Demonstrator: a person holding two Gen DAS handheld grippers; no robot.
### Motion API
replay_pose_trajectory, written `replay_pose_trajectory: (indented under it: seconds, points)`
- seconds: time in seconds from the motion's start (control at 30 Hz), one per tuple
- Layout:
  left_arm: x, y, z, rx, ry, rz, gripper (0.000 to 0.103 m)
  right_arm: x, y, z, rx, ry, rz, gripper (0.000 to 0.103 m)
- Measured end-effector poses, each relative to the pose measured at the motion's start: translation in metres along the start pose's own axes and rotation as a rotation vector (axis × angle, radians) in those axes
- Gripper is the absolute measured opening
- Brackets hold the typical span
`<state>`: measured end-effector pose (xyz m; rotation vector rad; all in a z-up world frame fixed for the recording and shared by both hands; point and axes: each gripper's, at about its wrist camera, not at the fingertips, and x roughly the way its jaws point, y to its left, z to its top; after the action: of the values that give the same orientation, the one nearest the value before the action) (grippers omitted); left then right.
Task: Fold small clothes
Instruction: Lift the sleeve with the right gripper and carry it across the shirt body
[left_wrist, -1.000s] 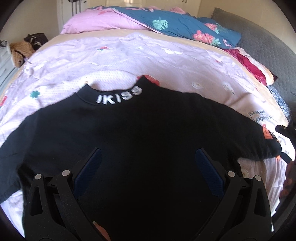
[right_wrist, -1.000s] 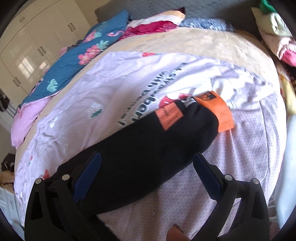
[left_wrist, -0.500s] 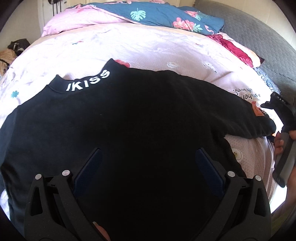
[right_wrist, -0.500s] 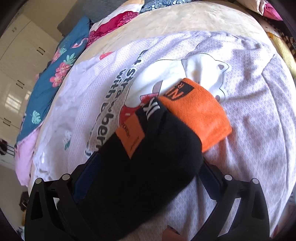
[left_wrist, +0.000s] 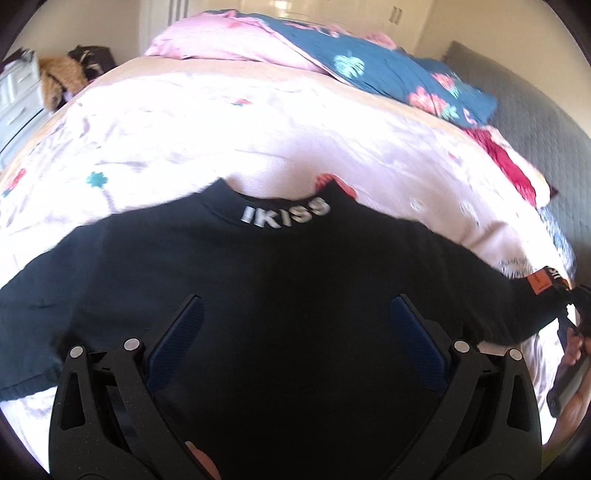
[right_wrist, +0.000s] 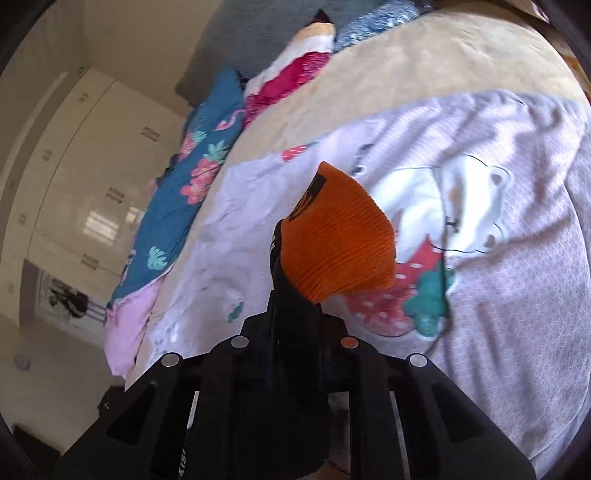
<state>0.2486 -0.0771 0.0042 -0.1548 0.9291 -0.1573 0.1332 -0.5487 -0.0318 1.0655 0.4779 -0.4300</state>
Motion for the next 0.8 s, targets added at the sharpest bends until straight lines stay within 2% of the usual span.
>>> replay_pose_trajectory:
  seconds: [0.23, 0.4, 0.57, 0.8]
  points:
    - [-0.027, 0.03, 0.011, -0.076, -0.041, -0.004, 0.095, -0.028, 0.063, -0.019, -0.231, -0.005, 0.102, 0.015]
    - [-0.043, 0.047, 0.014, -0.128, -0.063, -0.085, 0.095, -0.044, 0.1, -0.051, -0.334, 0.016, 0.151, 0.015]
    - [-0.055, 0.058, 0.015, -0.145, -0.088, -0.084, 0.095, -0.044, 0.126, -0.079, -0.424, 0.045, 0.192, 0.015]
    - [-0.053, 0.08, 0.011, -0.207, -0.082, -0.081, 0.095, -0.048, 0.161, -0.124, -0.565, 0.081, 0.237, 0.015]
